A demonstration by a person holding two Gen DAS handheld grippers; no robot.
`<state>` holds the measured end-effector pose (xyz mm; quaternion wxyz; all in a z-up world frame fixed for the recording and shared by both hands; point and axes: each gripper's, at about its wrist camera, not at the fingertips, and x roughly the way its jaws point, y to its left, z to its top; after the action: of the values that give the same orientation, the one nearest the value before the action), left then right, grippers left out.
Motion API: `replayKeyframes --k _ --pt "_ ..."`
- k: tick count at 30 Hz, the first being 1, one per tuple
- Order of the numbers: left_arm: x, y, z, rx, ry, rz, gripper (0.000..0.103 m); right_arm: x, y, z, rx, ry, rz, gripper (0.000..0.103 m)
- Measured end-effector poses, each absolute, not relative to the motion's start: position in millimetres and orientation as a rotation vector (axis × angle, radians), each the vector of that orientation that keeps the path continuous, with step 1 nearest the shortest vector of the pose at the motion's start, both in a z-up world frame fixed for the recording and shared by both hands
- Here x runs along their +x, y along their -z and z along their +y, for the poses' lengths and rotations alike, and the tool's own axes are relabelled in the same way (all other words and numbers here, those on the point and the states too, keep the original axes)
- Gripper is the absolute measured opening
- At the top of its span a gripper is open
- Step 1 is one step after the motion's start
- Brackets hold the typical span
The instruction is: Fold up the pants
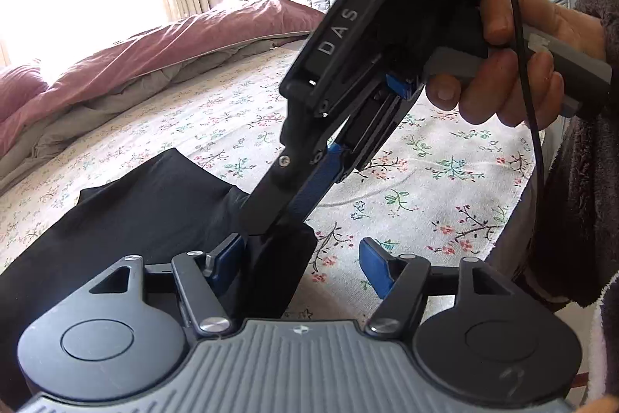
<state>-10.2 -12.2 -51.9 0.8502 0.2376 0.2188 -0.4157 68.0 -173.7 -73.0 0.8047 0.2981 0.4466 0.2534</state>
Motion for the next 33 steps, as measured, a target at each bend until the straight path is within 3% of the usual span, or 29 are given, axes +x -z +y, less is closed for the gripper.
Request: replayKeyframes --k 3,4,8,23,26,27,33 --pt "-9.5 59.5 -26.6 0.605 0.775 0.433 0.053 74.9 70.7 -171.5 0.638 -0.531 0.951 0.027" --pt "-7.1 62.9 -30.3 0.635 0.74 0.438 0.041 77.5 71.2 -172.3 0.634 -0.518 0.953 0.027" --pt "4.9 68.6 -33.5 0.622 0.679 0.513 0.028 95.8 85.2 -179.8 0.578 -0.385 0.983 0.036" --pt "4.9 77.0 -34.2 0.473 0.553 0.578 0.02 197.3 112.2 -205.4 0.646 -0.25 0.789 0.023" --pt "-2.9 75.6 -34.7 0.449 0.532 0.573 0.012 205.0 115.7 -208.4 0.656 -0.232 0.765 0.012" --pt "-4.7 73.6 -34.3 0.435 0.528 0.568 0.012 204.5 116.5 -210.6 0.667 -0.23 0.766 0.003" --pt "-23.2 50.4 -43.5 0.341 0.516 0.539 0.011 187.3 100.6 -234.2 0.69 -0.173 0.801 0.001"
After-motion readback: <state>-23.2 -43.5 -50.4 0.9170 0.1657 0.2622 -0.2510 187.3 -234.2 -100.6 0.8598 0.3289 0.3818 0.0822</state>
